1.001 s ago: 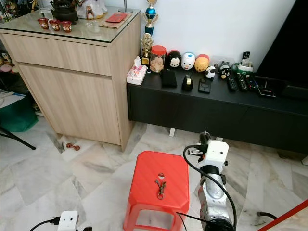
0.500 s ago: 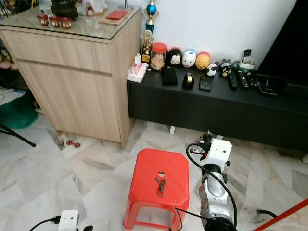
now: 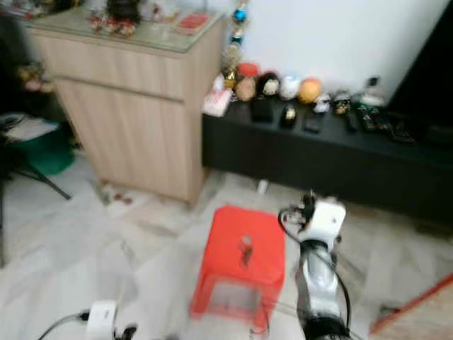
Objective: Hang keys on a hook
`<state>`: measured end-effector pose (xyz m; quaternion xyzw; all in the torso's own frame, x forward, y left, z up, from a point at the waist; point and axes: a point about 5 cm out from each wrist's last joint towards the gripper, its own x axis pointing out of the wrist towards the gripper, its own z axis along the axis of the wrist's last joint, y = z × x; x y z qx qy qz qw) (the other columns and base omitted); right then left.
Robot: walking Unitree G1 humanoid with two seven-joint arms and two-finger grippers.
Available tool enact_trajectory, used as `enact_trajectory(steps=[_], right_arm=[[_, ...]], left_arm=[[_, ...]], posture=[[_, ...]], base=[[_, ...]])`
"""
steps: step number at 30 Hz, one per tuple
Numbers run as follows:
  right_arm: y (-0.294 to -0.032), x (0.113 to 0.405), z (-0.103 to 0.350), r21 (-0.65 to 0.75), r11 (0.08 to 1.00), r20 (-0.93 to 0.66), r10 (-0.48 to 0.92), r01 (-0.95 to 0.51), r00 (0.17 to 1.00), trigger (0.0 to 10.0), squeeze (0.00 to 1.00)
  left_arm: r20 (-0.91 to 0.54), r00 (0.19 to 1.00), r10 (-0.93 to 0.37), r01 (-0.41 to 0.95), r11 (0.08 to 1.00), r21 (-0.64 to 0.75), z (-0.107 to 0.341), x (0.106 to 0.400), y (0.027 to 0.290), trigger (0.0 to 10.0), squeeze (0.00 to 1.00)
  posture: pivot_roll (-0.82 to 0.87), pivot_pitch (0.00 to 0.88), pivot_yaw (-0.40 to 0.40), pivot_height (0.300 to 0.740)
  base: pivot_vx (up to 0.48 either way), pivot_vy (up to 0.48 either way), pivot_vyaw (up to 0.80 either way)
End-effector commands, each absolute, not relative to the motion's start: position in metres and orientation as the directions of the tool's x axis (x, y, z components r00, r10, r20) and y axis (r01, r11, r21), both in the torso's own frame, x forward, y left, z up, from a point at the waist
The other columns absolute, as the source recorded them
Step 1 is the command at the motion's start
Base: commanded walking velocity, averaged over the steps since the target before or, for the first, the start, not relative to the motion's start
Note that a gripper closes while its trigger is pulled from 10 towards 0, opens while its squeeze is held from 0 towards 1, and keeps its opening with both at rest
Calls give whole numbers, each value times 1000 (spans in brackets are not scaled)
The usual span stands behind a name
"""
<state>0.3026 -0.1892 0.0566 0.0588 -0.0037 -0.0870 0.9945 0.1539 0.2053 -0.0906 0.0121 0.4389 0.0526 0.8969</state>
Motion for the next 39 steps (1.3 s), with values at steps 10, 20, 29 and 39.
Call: enact_trajectory(steps=[10,20,29,39], right_arm=[[-195,305,57,115,974,-9,-196,196,981,10000,0],[-198,305,55,112,973,-29,-198,200,980,10000,0],[-194,301,49,104,977,-48,-183,187,982,10000,0],[-194,297,43,97,978,-73,-175,182,982,10000,0]], left_arm=[[-784,615,83,-27,996,84,-89,161,203,10000,0],[-779,622,81,-26,996,83,-88,163,202,10000,0],[-783,616,84,-30,996,83,-89,160,202,10000,0],[-783,616,83,-26,996,86,-89,161,202,10000,0]], posture=[[30,0,-87,740],[31,0,-92,740],[30,0,-91,740],[28,0,-92,740]], base=[[0,0,0],[0,-201,-159],[0,-266,-428],[0,-275,0]])
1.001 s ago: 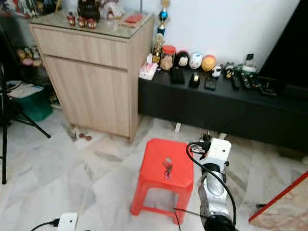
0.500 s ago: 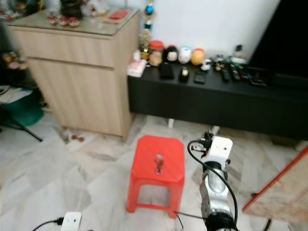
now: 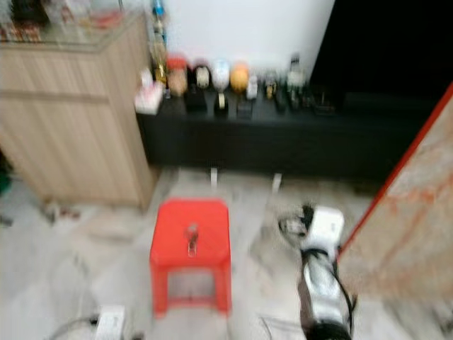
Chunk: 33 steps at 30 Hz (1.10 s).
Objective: Hang keys on a hook
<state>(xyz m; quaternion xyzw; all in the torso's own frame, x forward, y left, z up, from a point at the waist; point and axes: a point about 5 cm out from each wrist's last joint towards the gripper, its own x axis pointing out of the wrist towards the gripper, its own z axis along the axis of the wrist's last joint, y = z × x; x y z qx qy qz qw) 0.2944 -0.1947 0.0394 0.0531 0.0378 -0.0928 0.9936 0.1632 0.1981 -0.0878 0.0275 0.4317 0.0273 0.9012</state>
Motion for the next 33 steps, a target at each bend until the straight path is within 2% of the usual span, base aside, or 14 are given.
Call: enact_trajectory(steps=[1,33], right_arm=[[-195,297,43,97,978,-73,-176,182,982,10000,0],[-196,291,39,97,975,-76,-193,199,978,10000,0]], left_arm=[[-784,616,83,-25,996,86,-89,161,202,10000,0],[-783,617,75,-10,996,87,-89,160,201,10000,0]], posture=[[28,0,-92,740],[30,0,-88,740]], base=[[0,-281,0],[0,-298,0]])
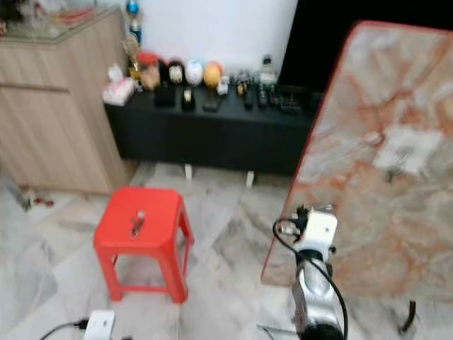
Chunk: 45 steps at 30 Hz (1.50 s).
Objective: Hang keys on a hook
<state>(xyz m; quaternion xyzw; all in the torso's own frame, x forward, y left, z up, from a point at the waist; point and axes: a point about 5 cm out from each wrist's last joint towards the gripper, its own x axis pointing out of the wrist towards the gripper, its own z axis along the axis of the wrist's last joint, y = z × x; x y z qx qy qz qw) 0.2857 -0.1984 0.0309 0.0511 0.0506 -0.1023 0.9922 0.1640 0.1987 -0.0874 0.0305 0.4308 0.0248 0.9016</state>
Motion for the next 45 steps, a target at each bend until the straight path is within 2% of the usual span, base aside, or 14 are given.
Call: enact_trajectory(steps=[1,27,45], right_arm=[[-196,292,40,95,975,-68,-196,202,978,10000,0],[-208,301,58,67,964,3,-259,259,966,10000,0],[-223,313,81,61,948,83,-316,312,945,10000,0]], left_arm=[[-782,619,74,-11,996,86,-88,161,201,10000,0],[-777,625,75,-23,997,77,-88,162,200,10000,0],[-769,634,80,-49,997,63,-87,163,200,10000,0]], posture=[[28,0,-90,740],[22,0,-86,740],[15,0,-84,740]], base=[[0,-307,0],[0,-314,0],[0,0,0]])
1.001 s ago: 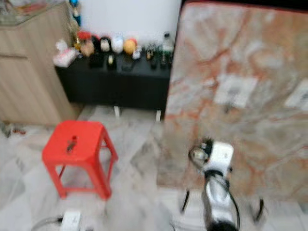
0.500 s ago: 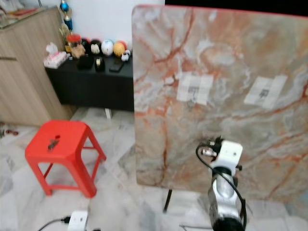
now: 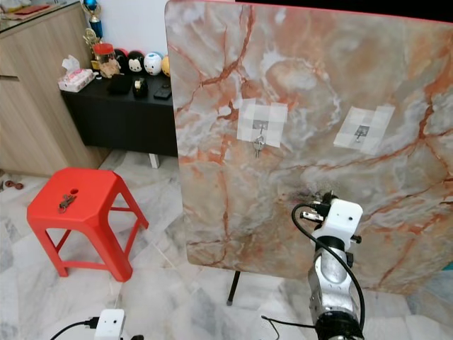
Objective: Hang keys on a hook
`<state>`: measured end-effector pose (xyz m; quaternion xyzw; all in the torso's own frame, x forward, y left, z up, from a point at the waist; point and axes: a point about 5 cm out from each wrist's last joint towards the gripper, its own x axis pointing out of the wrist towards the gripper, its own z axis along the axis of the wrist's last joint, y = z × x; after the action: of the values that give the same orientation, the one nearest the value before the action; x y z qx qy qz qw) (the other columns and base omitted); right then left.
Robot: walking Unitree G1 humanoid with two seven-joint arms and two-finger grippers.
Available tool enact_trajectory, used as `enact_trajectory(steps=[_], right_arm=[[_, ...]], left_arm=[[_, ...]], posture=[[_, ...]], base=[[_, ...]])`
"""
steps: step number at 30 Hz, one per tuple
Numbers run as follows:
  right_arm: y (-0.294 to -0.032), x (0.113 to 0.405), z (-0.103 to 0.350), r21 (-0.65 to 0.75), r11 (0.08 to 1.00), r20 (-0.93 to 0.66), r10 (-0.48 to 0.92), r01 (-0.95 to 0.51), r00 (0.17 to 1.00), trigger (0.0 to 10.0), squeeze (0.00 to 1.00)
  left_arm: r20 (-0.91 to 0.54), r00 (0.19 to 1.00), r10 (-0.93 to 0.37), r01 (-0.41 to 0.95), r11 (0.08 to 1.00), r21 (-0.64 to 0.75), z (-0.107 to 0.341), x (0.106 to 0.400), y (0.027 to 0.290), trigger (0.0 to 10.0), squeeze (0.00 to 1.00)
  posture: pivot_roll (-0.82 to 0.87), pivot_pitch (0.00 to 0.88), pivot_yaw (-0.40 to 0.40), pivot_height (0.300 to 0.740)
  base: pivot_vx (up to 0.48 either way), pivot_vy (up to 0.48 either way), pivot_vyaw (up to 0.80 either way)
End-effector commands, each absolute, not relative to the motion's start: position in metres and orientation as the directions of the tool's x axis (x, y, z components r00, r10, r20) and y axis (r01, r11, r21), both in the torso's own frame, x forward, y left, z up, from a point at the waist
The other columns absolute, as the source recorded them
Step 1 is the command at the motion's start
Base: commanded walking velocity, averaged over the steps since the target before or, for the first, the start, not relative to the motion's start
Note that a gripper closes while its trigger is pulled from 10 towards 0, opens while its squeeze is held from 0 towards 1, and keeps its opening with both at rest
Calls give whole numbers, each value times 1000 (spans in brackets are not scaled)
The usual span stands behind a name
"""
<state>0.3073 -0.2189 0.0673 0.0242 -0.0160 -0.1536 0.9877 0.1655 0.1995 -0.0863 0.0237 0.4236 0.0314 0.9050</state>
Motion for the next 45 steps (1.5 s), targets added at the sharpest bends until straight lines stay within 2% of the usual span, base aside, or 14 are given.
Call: enact_trajectory(steps=[1,13,45], right_arm=[[-227,316,87,71,941,100,-336,330,937,10000,0],[-233,334,123,102,932,204,-361,347,910,10000,0],[-214,328,107,107,947,162,-318,304,934,10000,0]], left_arm=[[-768,636,81,-55,997,59,-87,163,200,10000,0],[-760,645,80,-54,997,59,-85,167,201,10000,0],[-760,645,75,-15,996,86,-85,167,202,10000,0]], posture=[[10,0,-79,740],[3,0,-70,740],[5,0,-65,740]], base=[[0,0,0],[0,0,0],[0,0,0]])
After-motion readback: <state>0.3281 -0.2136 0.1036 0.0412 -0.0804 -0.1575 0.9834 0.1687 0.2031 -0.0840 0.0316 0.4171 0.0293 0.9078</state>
